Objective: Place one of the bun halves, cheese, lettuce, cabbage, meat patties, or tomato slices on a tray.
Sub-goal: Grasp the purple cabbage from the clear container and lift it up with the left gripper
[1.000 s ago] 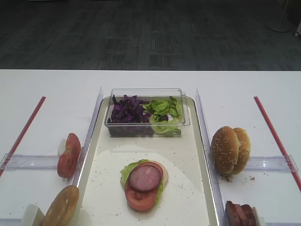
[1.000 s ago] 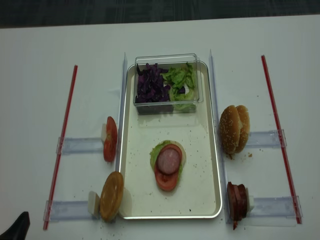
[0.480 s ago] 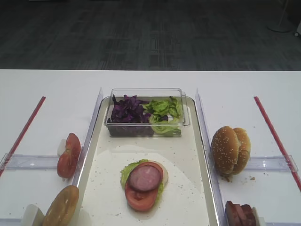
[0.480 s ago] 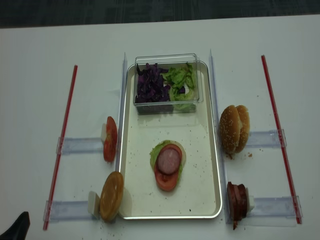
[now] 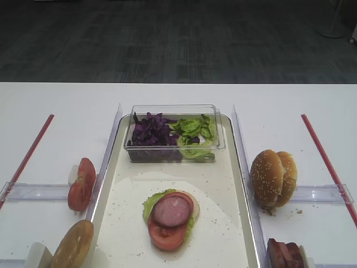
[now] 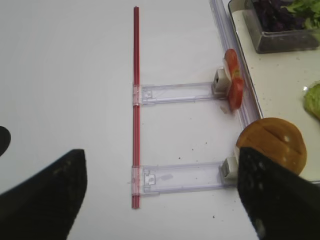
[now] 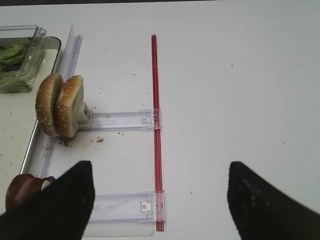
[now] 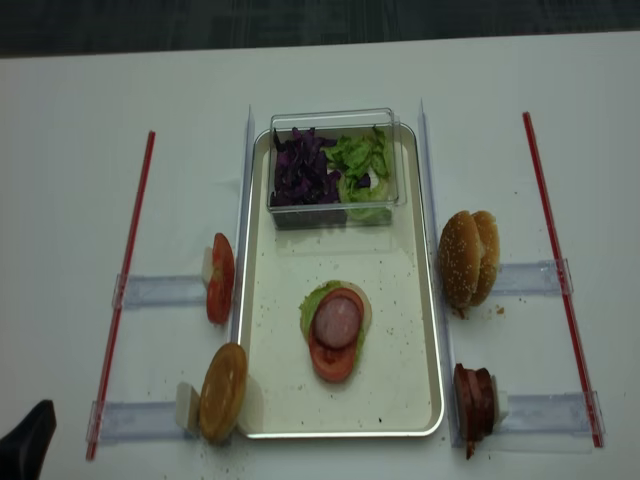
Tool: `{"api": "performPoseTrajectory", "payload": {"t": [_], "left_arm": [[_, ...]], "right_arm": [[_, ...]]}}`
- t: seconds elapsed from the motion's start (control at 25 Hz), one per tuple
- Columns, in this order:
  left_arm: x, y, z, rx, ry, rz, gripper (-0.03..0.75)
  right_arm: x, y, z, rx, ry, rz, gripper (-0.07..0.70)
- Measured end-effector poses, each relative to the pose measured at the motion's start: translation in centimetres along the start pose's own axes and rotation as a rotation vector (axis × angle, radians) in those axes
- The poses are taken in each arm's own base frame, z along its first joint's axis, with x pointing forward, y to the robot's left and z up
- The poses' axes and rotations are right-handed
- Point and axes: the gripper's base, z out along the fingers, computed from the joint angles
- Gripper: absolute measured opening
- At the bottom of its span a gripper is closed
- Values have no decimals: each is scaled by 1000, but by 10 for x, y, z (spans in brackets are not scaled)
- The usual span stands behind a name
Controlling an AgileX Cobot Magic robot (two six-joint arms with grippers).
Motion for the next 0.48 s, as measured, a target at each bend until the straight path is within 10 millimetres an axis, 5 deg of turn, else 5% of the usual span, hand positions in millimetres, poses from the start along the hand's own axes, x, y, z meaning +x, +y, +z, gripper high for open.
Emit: {"api": "performPoseTrajectory", "payload": {"t": [0.48], "left_arm": [[-94,-4,55,7,156,-6,565]], "right_arm": [[0,0,0,0,0,0,571]]}}
